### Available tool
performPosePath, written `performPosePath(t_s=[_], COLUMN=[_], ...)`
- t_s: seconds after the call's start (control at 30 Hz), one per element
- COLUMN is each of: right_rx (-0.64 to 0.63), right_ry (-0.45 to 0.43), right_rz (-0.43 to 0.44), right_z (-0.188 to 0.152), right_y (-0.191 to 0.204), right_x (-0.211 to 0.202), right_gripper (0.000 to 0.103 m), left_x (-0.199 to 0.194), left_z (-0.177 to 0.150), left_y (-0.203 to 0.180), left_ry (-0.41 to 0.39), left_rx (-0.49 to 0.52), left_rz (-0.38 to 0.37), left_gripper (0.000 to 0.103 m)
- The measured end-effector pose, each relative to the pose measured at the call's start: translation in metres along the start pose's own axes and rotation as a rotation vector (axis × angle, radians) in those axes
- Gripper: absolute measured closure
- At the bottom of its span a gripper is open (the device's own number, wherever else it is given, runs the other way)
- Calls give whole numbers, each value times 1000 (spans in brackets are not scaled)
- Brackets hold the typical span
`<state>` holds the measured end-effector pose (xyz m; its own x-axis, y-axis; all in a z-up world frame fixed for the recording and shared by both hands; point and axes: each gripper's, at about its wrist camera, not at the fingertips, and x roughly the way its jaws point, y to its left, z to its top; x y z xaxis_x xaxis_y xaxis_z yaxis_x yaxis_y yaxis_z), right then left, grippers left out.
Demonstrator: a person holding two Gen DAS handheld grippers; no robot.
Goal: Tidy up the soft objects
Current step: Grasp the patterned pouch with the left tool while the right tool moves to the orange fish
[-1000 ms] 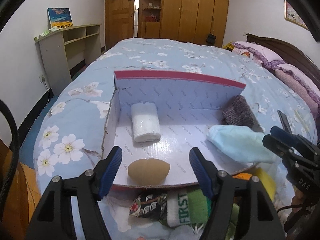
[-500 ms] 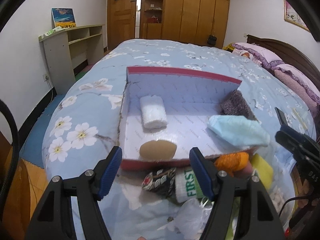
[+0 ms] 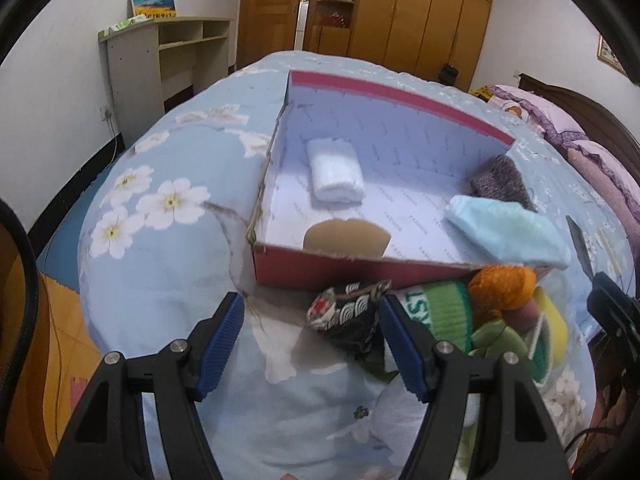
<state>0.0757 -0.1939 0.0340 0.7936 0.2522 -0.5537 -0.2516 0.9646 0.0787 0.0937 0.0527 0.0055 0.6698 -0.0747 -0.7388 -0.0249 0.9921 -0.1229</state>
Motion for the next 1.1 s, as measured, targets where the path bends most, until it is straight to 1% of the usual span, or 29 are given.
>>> performPosePath(t_s=[0.47,0.53,0.57,0.6,0.63,0.7,0.8,0.97,1.1], right_rx=[1,2,2,2,3,4,4,7,6], right_ry=[42,45,46,46,46,48,49,45,43], right_rz=[34,37,38,38,38,37,35,34,32], right_z=[-14,-15,-15,-15,-15,-15,-16,-15,-14], right_y=[9,9,9,9,9,9,10,9,10], right_x=[13,14,14,14,14,15,14,14,12], right_gripper=[58,58,58,58,58,58,58,58,58], left_x=[19,20,20,20,19,18,14,3,-10], left_z=[-1,-1,-1,-1,-1,-1,-1,-1,1], left_y=[2,1,0,0,-1,-3,-5,0,9], left_ry=[21,15,13,13,14,13,1,-5,-30], left_rx=[-74,-69,-65,-62,-60,-50,-28,-27,-26], left_rz=[-71,-77,-85,-95,-111,-133,-134,-135,-86], left_gripper=[30,32,37,43,46,60,63,64,64])
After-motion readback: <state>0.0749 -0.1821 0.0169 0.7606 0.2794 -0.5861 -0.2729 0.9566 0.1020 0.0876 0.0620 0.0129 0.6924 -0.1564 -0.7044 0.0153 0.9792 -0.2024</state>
